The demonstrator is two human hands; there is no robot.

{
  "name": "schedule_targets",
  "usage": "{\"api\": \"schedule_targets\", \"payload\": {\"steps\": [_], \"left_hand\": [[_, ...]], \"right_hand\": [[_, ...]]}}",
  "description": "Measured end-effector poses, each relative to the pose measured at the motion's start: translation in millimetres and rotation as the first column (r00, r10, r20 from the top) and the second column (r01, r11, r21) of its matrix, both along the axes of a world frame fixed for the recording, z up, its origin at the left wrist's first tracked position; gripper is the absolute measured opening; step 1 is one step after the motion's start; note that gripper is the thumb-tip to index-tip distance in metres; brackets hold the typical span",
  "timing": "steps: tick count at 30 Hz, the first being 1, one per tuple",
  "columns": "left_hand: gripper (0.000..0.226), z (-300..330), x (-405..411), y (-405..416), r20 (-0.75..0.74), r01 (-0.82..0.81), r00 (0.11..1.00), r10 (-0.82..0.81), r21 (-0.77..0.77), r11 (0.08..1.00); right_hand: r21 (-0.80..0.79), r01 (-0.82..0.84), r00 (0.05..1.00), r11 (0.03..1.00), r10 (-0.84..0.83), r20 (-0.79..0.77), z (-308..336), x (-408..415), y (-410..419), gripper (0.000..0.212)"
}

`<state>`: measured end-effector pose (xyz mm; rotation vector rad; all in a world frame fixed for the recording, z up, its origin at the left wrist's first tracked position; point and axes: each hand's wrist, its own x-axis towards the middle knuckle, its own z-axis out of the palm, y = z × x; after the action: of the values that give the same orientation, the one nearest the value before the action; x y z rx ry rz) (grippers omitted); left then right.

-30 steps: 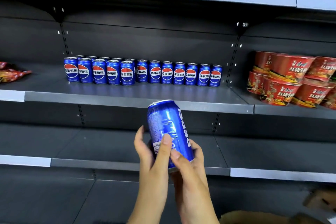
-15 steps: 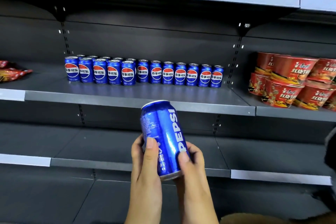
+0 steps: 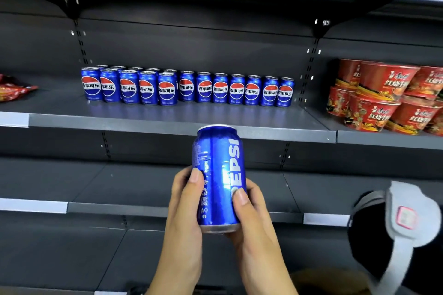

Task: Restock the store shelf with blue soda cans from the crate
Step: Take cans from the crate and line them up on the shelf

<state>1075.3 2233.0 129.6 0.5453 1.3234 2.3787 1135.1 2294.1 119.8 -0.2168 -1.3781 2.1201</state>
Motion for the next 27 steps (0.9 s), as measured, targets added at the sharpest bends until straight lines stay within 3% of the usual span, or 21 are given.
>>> {"api": "schedule_targets", "payload": {"steps": [6,10,15,21,27], "left_hand": [[0.073,2,-3,-1,-0.026,-0.02,1.0,0.018,-0.075,0.997],[0.053,5,0,-2,-0.11,-0.065,0.992,0.058,-0.062,0.996],[0.042,10,2,-8,-0.089,-0.027,0.996,0.029,0.029,0.999],[0.054,6,-1,-10,-0.1,-0.032,0.994,0.039,0.075,0.997],[0.047,5,-3,-13,-0.078,-0.047,0.995,0.054,0.084,0.995]], "right_hand": [[0.043,0.095,0.993,0.995,-0.091,-0.078,5,-2,-3,0.061],[0.164,0.187,0.98,0.969,-0.173,-0.096,4,-6,-9,0.06],[0.251,0.241,0.969,0.938,-0.217,-0.117,-2,-8,-18,0.061],[0.27,0.235,0.97,0.934,-0.21,-0.118,-4,-8,-23,0.059],[0.292,0.209,0.977,0.933,-0.184,-0.111,-1,-8,-25,0.073]]}}
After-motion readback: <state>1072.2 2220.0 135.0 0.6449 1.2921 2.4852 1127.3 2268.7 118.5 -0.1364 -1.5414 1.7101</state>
